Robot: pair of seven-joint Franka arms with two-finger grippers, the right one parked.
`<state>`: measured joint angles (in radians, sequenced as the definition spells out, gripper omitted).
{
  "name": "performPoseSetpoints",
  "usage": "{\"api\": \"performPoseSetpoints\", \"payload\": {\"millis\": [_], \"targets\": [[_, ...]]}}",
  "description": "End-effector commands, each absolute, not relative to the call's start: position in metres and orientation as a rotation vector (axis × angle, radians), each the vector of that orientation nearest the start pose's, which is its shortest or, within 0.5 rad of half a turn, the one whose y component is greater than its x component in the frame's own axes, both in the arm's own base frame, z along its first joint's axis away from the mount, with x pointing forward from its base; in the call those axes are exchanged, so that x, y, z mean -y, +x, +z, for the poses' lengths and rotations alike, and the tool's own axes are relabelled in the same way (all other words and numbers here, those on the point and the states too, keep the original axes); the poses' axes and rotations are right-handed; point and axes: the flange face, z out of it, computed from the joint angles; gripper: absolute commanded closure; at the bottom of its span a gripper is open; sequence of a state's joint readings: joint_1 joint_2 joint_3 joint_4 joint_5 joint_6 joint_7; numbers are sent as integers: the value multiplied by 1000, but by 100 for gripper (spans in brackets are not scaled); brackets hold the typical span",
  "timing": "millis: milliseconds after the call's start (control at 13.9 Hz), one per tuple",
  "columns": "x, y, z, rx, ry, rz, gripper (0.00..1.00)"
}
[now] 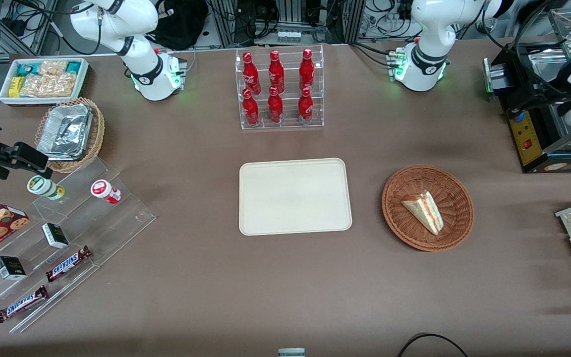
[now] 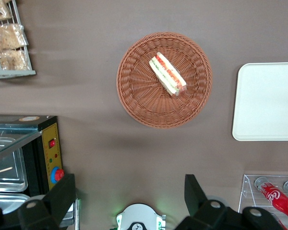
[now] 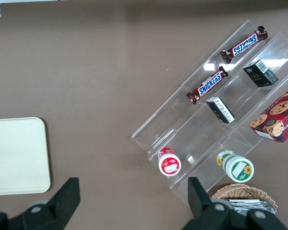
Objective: Place sandwich from basket to tray
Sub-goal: 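Move the left gripper over the wrapped sandwich in the wicker basket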
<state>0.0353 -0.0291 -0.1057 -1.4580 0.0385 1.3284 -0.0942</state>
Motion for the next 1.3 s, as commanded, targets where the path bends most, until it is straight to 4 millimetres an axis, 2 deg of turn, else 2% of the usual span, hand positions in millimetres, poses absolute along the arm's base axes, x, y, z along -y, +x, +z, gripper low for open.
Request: {"api": "performPoseSetpoints", "payload": {"millis": [0,144,216,360,504,720,792,1008,1080,1224], "targets": [[36,515,674,80,-3089,162,0],[39,523,660,76,-3087,200,0],[39,529,641,74,-3083,249,0],[42,542,579,61,-3067,350,0],[47,544,530,61,-3069,323,0],[54,548,474,237,-3064,233,0],[62,547,455,307,-3061,204,0],[68,538,398,545,-3049,131,0],[78,537,382,614,-3052,111,0],[87,536,363,772,-3021,98,0]]}}
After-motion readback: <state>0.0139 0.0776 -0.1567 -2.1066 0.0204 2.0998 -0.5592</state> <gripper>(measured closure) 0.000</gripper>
